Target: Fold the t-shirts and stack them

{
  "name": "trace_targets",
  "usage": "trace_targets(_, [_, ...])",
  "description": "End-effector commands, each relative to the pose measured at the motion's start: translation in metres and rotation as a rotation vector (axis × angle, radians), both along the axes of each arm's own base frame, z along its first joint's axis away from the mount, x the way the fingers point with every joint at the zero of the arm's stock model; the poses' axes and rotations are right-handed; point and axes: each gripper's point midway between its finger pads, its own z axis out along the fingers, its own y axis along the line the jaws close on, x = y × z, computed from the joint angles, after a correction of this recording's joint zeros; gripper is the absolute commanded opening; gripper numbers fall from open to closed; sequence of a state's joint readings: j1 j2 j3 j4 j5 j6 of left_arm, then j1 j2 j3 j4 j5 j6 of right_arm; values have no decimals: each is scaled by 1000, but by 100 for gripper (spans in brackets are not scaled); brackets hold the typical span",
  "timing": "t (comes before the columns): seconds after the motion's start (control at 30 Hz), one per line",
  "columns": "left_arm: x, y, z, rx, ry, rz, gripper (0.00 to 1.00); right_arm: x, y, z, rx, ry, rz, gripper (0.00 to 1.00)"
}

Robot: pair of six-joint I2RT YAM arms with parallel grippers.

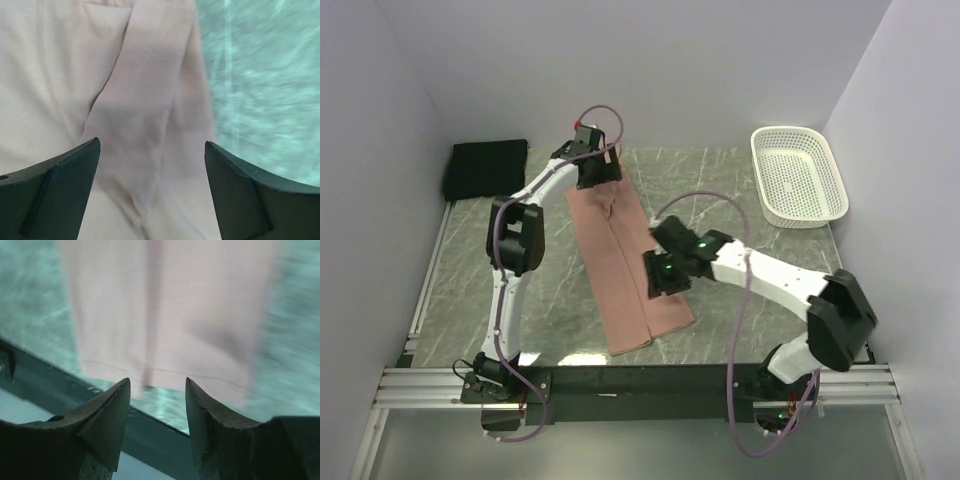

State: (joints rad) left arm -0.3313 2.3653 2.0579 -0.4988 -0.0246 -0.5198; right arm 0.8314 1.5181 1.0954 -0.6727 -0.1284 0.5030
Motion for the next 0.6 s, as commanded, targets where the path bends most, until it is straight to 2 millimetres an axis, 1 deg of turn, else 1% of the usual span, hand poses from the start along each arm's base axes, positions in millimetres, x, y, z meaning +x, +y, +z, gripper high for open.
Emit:
trace_targets(0.0, [-7,6,124,-109,-179,92,91,6,-51,-11,-63,-3,-84,55])
trace_targets(0.03, [-18,11,118,-104,-150,114,91,4,-60,-17,-67,-6,-85,54])
trace_targets(0.07, [-30,13,143,-138,-175,137,90,4,-65,-21,-70,-7,-93,54])
trace_targets(0.1, [-45,18,128,-117,-130,156,90,7,-73,-24,-70,-2,-119,54])
trace_targets(0.13, [-57,21,129,-117,-120,170,89,1,-80,-32,-75,15,-124,54])
trace_targets(0.17, [-72,25,149,-141,-140,191,88,2,-80,-34,-61,16,-125,53])
trace_targets(0.2, [-85,25,148,-133,-126,198,88,2,-82,-36,-53,21,-135,53])
trace_targets(0.23, [-107,31,124,-101,-59,207,87,1,-86,-41,-47,29,-143,52])
trace_targets(0.27, [-125,35,137,-120,-67,223,87,0,-86,-43,-39,34,-149,52])
trace_targets(0.3, [-151,37,110,-94,5,219,86,-1,-85,-45,-31,40,-144,52])
trace_targets(0.33, [-171,39,120,-113,-4,219,86,-3,-87,-50,-37,51,-148,51])
trace_targets(0.37, [-186,41,113,-110,18,220,85,-4,-88,-53,-40,57,-146,51])
trace_targets(0.4, [-216,41,82,-75,90,208,85,-7,-89,-58,-46,73,-145,51])
trace_targets(0.43, [-233,41,75,-74,114,197,84,-6,-88,-61,-44,75,-144,51])
trace_targets(0.47, [-251,42,79,-99,111,201,84,-8,-87,-63,-39,81,-140,50])
trace_targets(0.5, [-280,42,53,-67,178,183,84,-11,-87,-68,-43,98,-134,50])
trace_targets(0.53, [-295,41,47,-70,199,173,84,-12,-84,-70,-28,105,-127,49])
trace_targets(0.57, [-312,42,49,-99,207,187,84,-12,-84,-71,-26,106,-125,49])
